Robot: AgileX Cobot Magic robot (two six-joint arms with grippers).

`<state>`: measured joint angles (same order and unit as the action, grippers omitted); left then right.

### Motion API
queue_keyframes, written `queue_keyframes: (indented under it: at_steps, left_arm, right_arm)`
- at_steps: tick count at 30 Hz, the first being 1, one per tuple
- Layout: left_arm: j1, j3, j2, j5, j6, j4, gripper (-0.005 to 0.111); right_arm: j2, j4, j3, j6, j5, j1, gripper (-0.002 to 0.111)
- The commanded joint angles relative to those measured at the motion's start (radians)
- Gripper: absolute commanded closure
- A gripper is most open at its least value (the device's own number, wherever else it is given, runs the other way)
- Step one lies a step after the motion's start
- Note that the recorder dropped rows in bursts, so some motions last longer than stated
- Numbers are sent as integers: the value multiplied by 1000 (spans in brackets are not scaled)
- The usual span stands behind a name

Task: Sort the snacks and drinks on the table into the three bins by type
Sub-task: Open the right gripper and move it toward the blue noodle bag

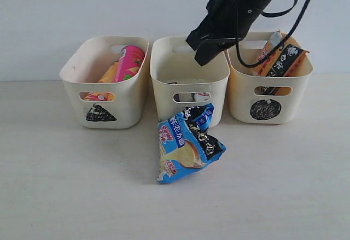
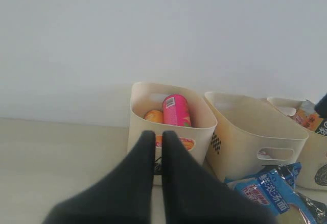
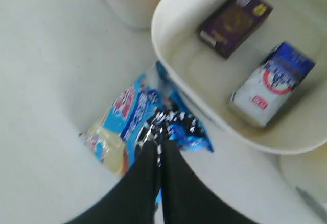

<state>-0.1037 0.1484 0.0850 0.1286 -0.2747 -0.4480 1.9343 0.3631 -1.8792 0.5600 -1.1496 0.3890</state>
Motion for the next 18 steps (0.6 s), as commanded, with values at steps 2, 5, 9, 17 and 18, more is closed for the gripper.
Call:
queue_keyframes:
  at_steps: [2, 5, 9, 17, 18]
  left_arm:
    - [3, -6, -6, 4, -2, 1, 102]
    - [3, -6, -6, 4, -2, 1, 102]
    - [3, -6, -6, 4, -2, 1, 102]
    - [3, -6, -6, 4, -2, 1, 102]
    - [3, -6, -6, 4, -2, 1, 102]
  right_arm:
    - [-85, -16, 95, -53, -72, 0, 108]
    - [-144, -21, 205, -53, -72, 0, 108]
    - [-228, -31, 355, -49, -72, 0, 108]
    - [-383, -31, 633, -59, 144, -2, 108]
    - [-396, -31, 659, -72, 187, -9, 108]
